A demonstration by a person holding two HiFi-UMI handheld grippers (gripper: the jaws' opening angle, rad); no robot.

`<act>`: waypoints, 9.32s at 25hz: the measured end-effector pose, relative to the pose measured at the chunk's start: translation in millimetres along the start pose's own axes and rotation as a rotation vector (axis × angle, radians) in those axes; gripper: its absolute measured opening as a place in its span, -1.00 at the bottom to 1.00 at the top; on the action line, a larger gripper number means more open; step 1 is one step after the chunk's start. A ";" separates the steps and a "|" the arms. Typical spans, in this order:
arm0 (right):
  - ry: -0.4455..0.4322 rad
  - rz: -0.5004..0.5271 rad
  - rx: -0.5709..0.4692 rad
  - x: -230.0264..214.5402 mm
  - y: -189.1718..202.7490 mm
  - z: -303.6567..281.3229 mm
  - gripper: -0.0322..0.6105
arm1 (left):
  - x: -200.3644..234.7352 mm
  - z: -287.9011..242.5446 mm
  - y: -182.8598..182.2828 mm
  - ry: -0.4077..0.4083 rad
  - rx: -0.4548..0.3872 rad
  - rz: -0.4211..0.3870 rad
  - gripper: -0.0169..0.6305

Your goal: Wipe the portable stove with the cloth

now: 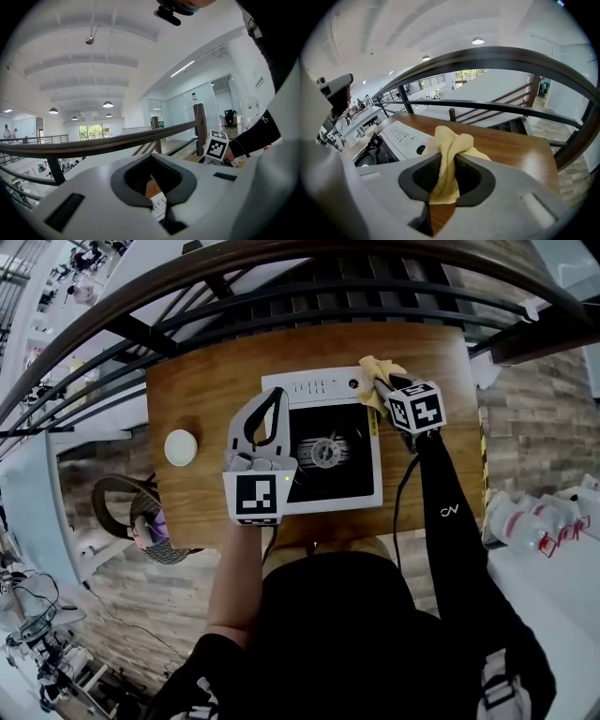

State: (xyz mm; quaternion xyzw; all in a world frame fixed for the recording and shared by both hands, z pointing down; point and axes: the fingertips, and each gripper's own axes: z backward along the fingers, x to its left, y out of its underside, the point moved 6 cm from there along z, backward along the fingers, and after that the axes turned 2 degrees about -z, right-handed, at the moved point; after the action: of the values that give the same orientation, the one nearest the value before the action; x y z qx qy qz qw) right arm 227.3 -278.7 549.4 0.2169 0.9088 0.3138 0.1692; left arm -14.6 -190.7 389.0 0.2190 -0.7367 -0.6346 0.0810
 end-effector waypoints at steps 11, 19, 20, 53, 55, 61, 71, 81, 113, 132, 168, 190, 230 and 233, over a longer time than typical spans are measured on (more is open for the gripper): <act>-0.023 -0.007 0.001 39.2 45.5 37.9 -0.65 | -10.5 29.4 0.9 0.016 -0.026 0.010 -0.93; 0.019 -0.008 0.030 69.7 82.5 65.5 -0.66 | -25.6 55.1 -0.8 0.090 -0.089 0.011 -0.93; 0.027 -0.017 0.033 75.1 89.2 69.6 -0.65 | -26.7 60.1 -0.9 0.101 -0.095 0.010 -0.93; 0.127 -0.114 0.026 182.5 209.9 143.4 -0.65 | -49.7 159.0 18.4 0.187 -0.147 0.020 -0.93; 0.108 -0.099 0.024 192.6 204.8 139.1 -0.65 | -46.8 160.9 22.1 0.178 -0.130 0.015 -0.93; 0.068 -0.065 0.031 219.3 192.7 127.5 -0.66 | -36.1 171.5 33.1 0.149 -0.096 0.014 -0.93; -0.147 0.083 0.036 297.6 163.1 89.7 -0.66 | -9.1 192.3 44.6 0.065 -0.071 0.027 -0.93; -0.317 0.187 0.014 347.9 143.7 66.0 -0.65 | 22.9 219.8 56.6 -0.039 -0.043 0.045 -0.93; -0.263 0.305 -0.009 299.1 -5.8 -17.2 -0.66 | 60.0 156.6 39.2 -0.137 -0.084 0.063 -0.93; -0.215 0.331 -0.056 253.8 -97.8 -81.7 -0.66 | 91.2 93.7 42.0 -0.215 0.018 0.092 -0.93; -0.130 0.192 -0.062 151.4 -21.6 -7.3 -0.66 | 32.6 69.5 22.9 -0.126 0.020 0.034 -0.93; -0.357 0.202 -0.126 290.2 -11.8 21.8 -0.66 | 54.1 100.8 26.3 -0.081 -0.001 0.047 -0.93; -0.336 -0.034 -0.176 342.8 49.5 69.1 -0.66 | 36.6 153.3 52.5 0.120 -0.014 -0.011 -0.93; -0.289 -0.023 -0.134 333.2 62.6 59.6 -0.66 | 31.7 154.1 62.3 0.129 0.003 0.020 -0.93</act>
State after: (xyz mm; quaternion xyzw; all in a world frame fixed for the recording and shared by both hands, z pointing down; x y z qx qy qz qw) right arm -11.0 -38.0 488.0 0.2377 0.8543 0.3373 0.3160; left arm -117.8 -59.4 416.4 0.2520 -0.7331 -0.6173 0.1345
